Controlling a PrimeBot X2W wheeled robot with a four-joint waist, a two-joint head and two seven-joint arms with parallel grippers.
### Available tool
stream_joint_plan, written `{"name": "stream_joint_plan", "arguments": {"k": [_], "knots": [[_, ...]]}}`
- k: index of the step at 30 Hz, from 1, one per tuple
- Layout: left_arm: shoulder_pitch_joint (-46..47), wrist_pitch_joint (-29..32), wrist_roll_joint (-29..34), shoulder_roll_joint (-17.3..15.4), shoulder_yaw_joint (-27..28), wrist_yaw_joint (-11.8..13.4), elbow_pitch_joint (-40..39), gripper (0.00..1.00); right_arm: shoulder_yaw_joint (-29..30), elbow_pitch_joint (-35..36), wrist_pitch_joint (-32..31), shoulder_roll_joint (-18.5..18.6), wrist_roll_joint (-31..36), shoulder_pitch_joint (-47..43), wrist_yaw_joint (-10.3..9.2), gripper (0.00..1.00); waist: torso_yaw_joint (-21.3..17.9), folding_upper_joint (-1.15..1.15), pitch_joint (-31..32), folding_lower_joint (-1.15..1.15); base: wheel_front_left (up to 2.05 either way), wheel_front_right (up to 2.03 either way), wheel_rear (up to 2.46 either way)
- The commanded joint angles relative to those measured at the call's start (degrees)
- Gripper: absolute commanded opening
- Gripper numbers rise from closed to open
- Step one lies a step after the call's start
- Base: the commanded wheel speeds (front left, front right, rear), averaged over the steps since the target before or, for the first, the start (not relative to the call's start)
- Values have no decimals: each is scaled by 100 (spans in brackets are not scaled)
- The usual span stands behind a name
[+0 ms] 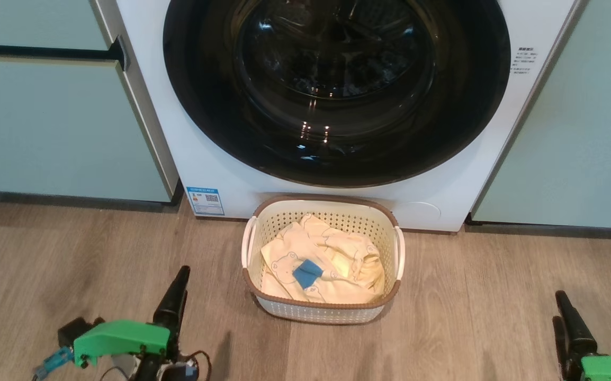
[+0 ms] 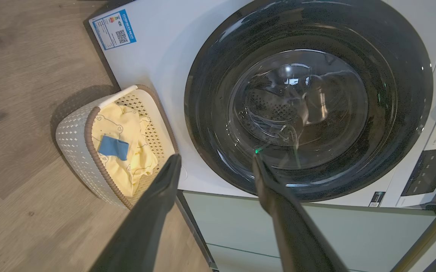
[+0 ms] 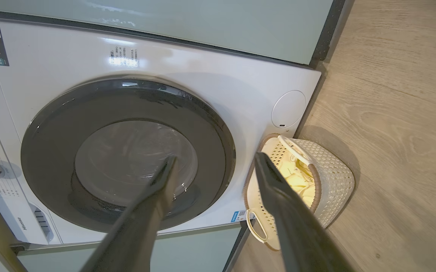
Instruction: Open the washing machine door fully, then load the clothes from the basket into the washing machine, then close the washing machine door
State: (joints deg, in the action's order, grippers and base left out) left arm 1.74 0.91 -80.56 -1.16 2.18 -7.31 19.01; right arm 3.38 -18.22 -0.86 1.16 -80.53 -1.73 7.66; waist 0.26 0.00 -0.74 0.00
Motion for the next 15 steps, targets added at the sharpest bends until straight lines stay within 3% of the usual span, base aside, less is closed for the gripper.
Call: {"name": "stream_joint_plan", "arguments": {"k": [1,15], "knots": [[298,-75,188,-70,54,-11,-231,100,-54,236,67,52,168,353,-5,100,3,0,-3,0,0,0,0],[440,-294,1190,-85,87,-12,-429,100,-268,454,287,70,1186,469,-7,100,30,0,-21,0,0,0,0]]}}
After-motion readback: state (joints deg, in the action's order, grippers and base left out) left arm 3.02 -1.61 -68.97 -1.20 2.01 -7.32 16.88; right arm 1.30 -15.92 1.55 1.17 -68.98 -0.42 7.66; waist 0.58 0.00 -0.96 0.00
